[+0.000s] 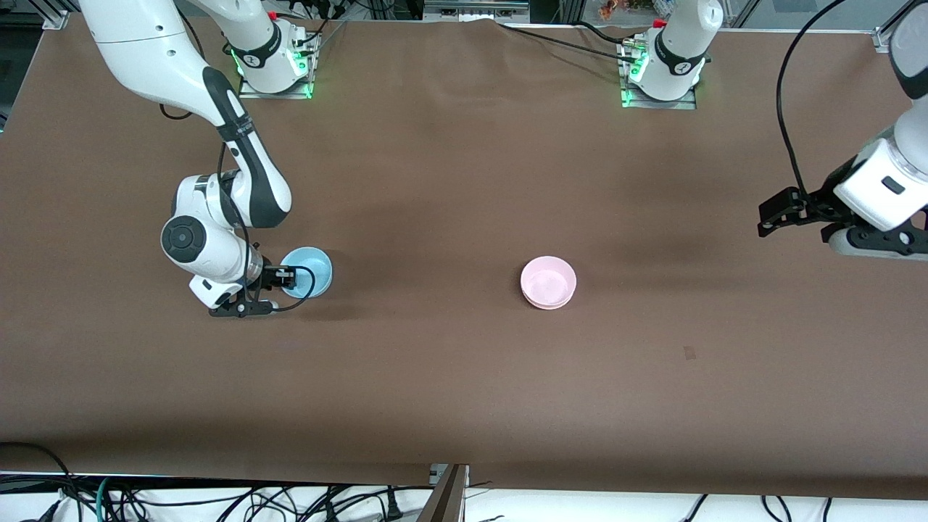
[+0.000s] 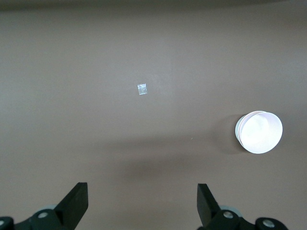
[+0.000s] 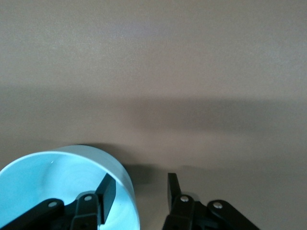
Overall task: Stack pink and blue bowls on white bowl
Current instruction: 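Grasp the light blue bowl rim with the right gripper, then lift the blue bowl with the right gripper toward the pink bowl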
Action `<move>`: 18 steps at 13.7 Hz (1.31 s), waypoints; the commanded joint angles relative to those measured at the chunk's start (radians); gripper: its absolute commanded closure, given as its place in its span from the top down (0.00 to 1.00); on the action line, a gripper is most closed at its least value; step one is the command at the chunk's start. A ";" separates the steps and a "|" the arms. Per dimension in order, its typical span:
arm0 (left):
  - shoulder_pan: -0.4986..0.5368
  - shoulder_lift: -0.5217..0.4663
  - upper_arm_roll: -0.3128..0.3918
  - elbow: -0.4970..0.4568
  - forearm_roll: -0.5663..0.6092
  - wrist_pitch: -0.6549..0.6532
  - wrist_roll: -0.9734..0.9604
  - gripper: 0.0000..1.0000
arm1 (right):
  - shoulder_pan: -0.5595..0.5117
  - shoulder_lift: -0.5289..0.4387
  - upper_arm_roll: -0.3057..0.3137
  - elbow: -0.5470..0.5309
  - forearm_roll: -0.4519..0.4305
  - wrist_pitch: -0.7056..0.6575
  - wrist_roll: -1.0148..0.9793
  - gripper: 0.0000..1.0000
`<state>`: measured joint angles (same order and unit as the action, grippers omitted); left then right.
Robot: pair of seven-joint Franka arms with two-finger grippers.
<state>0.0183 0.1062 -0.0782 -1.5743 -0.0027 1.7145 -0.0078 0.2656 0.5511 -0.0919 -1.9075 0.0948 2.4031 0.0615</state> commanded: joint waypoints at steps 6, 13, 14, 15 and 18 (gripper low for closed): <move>0.005 -0.100 0.008 -0.089 0.018 -0.139 -0.006 1.00 | 0.027 -0.023 0.008 0.039 0.002 -0.052 0.128 0.00; 0.006 -0.099 0.008 -0.081 0.018 -0.164 -0.004 1.00 | 0.113 -0.004 0.116 0.238 0.011 -0.149 0.554 0.00; 0.006 -0.097 0.006 -0.079 0.018 -0.164 -0.008 1.00 | 0.144 0.012 0.118 0.299 0.013 -0.195 0.616 0.00; 0.005 -0.099 0.000 -0.081 0.018 -0.164 -0.009 1.00 | 0.170 0.024 0.126 0.339 0.013 -0.229 0.692 0.00; 0.005 -0.097 -0.002 -0.079 0.018 -0.164 -0.009 1.00 | 0.254 0.055 0.175 0.402 0.046 -0.234 0.889 0.00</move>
<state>0.0220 0.0173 -0.0736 -1.6520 -0.0026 1.5625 -0.0087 0.4803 0.5536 0.0650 -1.5835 0.1124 2.1878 0.8507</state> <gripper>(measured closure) 0.000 0.978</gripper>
